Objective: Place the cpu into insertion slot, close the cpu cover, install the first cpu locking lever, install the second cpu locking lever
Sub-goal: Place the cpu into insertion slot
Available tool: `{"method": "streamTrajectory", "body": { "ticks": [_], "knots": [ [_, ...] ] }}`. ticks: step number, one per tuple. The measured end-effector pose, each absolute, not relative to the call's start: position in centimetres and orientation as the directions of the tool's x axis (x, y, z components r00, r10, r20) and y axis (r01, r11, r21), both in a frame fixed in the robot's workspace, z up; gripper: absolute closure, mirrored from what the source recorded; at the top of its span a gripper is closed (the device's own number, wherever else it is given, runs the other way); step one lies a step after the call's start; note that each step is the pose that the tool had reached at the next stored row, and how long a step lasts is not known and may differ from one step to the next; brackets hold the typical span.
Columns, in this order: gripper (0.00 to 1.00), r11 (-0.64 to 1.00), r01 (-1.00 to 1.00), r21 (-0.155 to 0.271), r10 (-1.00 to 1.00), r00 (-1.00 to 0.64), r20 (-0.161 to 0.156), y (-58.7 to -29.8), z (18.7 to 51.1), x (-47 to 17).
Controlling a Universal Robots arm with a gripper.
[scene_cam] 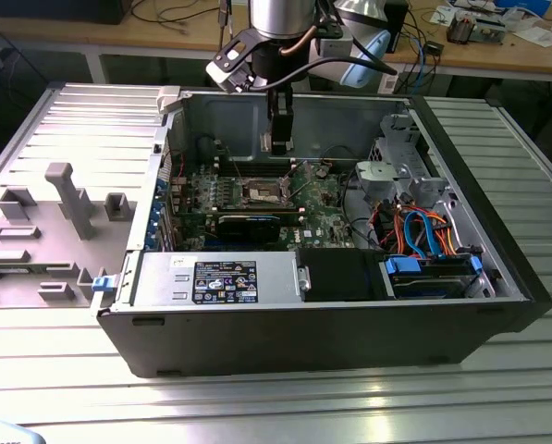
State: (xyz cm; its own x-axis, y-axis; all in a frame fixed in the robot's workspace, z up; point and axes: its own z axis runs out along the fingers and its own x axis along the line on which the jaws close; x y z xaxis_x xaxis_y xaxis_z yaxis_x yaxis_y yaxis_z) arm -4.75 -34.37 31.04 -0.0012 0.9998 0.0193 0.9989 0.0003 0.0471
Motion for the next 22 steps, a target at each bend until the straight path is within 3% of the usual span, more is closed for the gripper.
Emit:
{"method": "streamTrajectory", "body": {
  "ticks": [22],
  "knots": [
    [0.46,0.0,0.999,0.047,1.0,-0.001,0.019,-34.37,30.63,-4.96]
  ]
}}
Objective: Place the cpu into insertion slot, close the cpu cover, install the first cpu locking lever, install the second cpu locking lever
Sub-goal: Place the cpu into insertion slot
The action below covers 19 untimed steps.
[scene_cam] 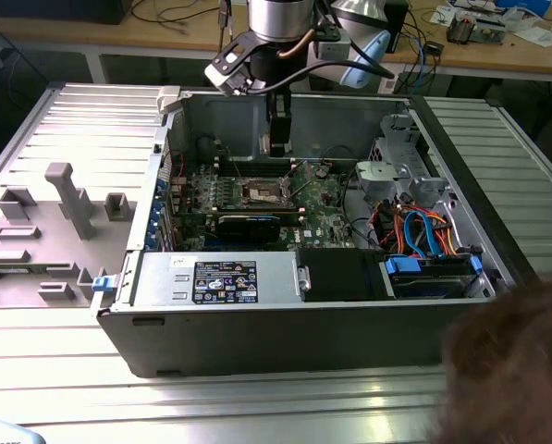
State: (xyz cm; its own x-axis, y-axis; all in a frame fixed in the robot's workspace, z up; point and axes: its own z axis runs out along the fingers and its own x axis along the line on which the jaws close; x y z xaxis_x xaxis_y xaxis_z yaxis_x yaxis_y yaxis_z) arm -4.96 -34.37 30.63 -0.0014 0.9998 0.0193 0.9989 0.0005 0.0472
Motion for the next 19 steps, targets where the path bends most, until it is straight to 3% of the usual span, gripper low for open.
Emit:
{"method": "streamTrajectory", "body": {
  "ticks": [19],
  "knots": [
    [0.46,0.0,0.999,0.047,1.0,-0.001,0.019,-34.36,30.3,-4.97]
  ]
}}
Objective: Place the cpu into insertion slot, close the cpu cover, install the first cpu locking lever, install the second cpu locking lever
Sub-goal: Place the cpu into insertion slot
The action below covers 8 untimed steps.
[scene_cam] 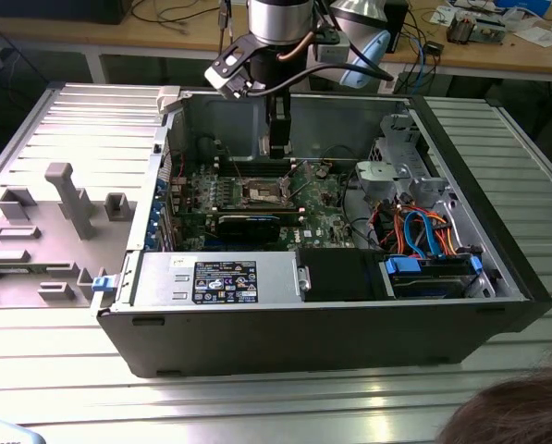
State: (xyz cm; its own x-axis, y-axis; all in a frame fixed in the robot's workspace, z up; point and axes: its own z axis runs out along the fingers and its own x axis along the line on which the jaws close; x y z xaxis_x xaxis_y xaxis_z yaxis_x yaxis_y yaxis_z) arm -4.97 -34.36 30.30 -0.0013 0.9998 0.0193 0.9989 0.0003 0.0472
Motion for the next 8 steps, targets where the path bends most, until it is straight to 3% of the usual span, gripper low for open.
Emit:
{"method": "streamTrajectory", "body": {
  "ticks": [8],
  "knots": [
    [0.46,0.0,0.999,0.047,1.0,-0.001,0.019,-34.36,30.11,-4.97]
  ]
}}
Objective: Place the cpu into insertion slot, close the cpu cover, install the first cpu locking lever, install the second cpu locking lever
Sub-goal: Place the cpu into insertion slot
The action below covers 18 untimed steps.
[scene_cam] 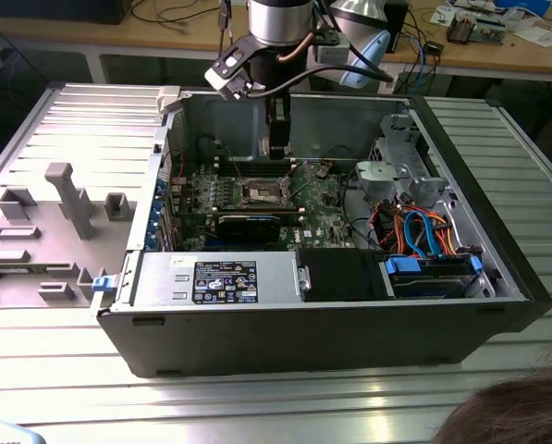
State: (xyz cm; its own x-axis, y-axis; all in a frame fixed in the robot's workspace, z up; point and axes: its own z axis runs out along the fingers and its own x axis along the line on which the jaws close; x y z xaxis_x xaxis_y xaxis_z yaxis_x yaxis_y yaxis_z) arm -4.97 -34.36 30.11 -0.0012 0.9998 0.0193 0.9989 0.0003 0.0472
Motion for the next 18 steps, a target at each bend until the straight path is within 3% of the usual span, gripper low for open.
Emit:
{"method": "streamTrajectory", "body": {
  "ticks": [18],
  "knots": [
    [0.46,0.0,0.999,0.047,1.0,-0.001,0.019,-34.37,29.49,-4.97]
  ]
}}
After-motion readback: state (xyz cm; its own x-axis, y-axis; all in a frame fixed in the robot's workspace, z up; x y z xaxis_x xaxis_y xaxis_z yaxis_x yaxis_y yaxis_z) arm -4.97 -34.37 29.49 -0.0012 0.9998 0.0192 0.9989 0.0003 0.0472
